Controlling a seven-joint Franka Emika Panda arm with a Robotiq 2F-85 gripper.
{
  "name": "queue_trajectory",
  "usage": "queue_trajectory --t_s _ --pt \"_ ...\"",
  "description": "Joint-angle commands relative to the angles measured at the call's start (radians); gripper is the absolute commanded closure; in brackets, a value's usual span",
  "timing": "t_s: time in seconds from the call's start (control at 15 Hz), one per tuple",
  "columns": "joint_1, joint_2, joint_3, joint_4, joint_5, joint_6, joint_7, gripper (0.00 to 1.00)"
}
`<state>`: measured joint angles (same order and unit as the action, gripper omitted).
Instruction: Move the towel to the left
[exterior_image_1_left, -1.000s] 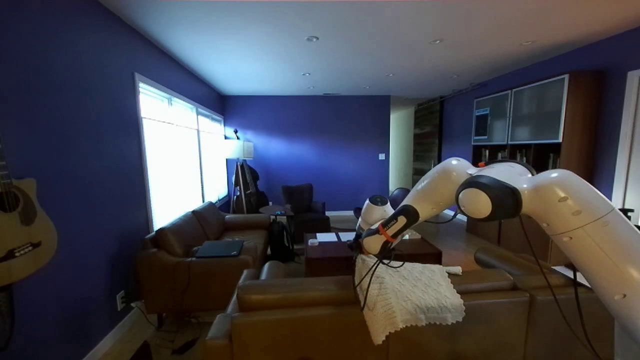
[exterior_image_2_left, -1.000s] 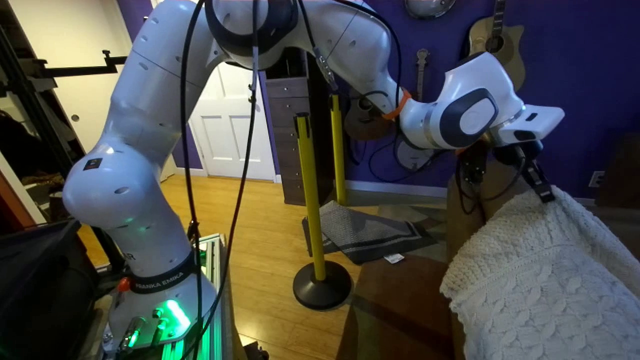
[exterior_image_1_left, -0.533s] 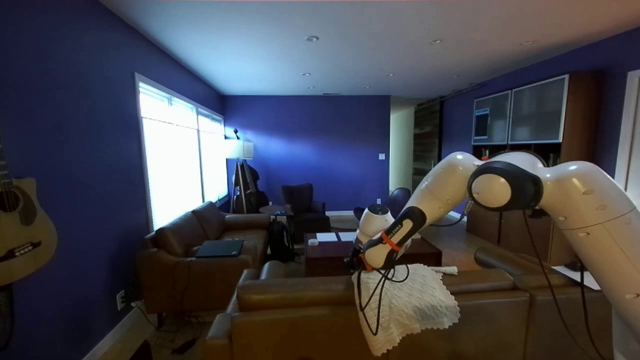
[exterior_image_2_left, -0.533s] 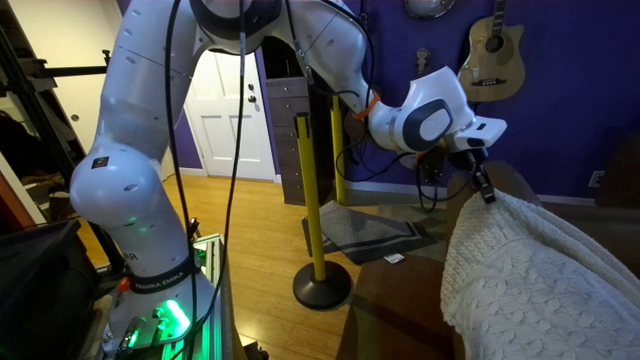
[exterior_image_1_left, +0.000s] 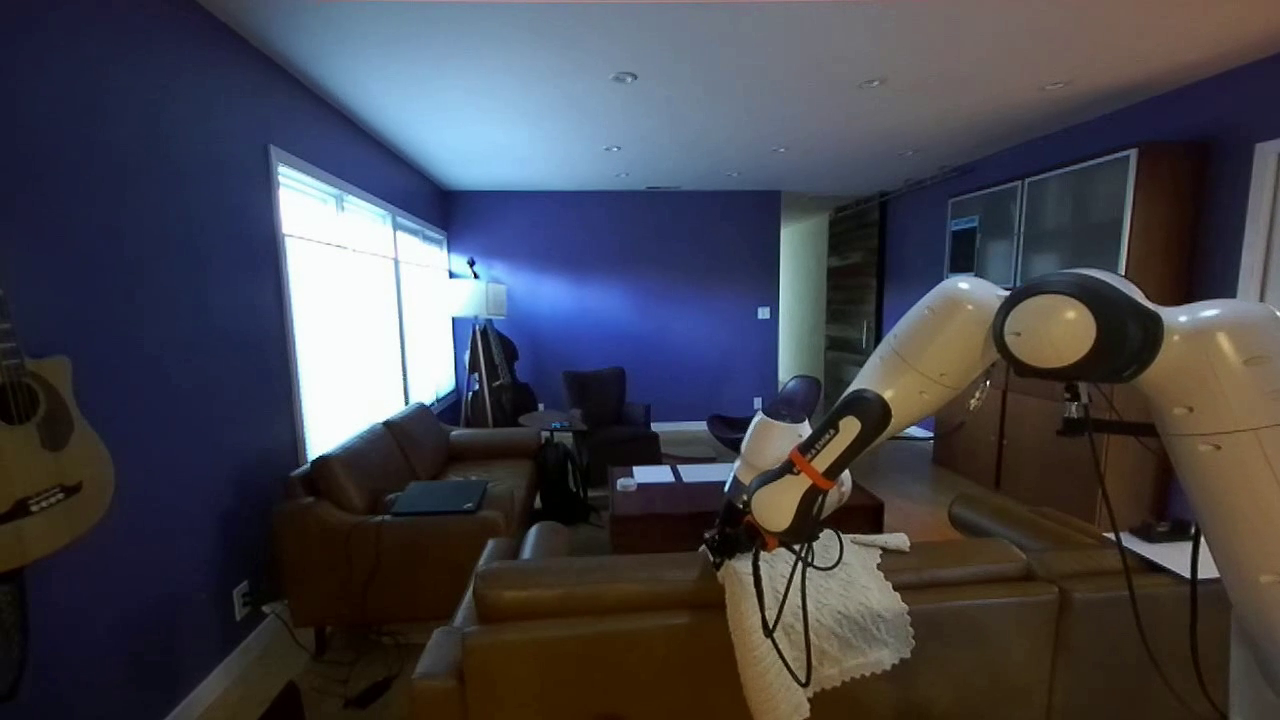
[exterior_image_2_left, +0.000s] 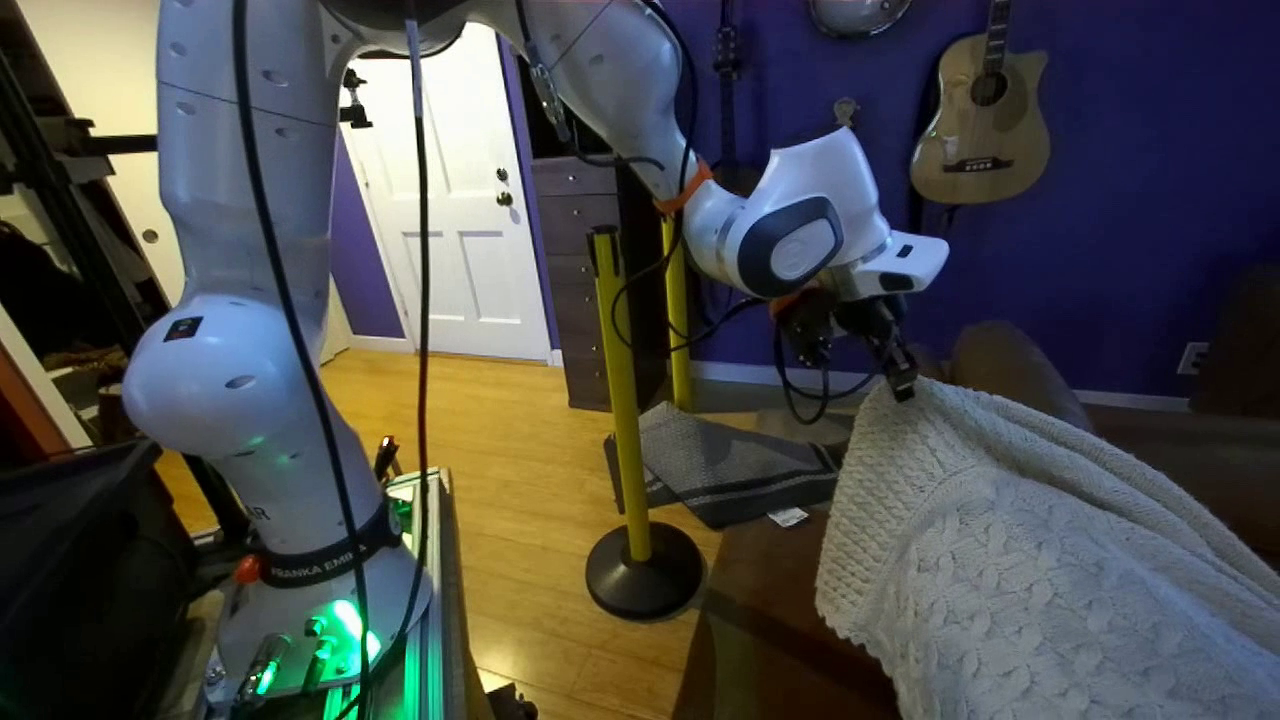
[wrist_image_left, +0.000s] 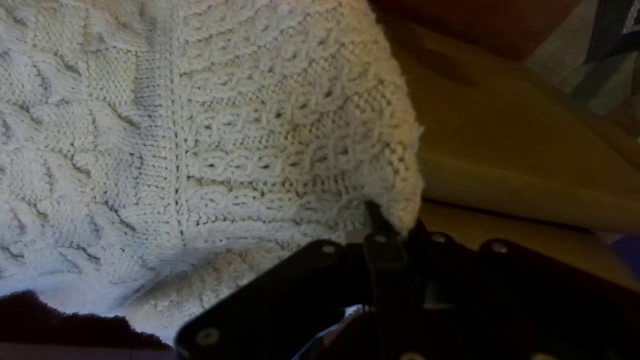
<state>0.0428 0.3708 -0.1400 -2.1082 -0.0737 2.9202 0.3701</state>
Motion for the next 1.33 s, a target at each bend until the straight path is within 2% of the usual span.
queue_trajectory --t_s 0.0,0.07,0.27,0.67,0.93,1.27 --pt "0.013 0.001 -0.012 -0.002 0.022 0.0 -0.021 0.92" --pt "0.013 0.001 -0.012 -0.003 0.022 0.002 -0.022 0.98" --pt "0.059 -0.002 -0.002 0.001 0.0 0.028 -0.024 0.98" --pt "0.126 -0.015 0.114 -0.016 0.027 0.078 -0.089 0.98" --pt "0.158 0.009 0.148 -0.016 -0.008 0.205 -0.081 0.98" --pt "0.182 0.06 0.142 -0.013 -0.033 0.329 -0.122 0.98"
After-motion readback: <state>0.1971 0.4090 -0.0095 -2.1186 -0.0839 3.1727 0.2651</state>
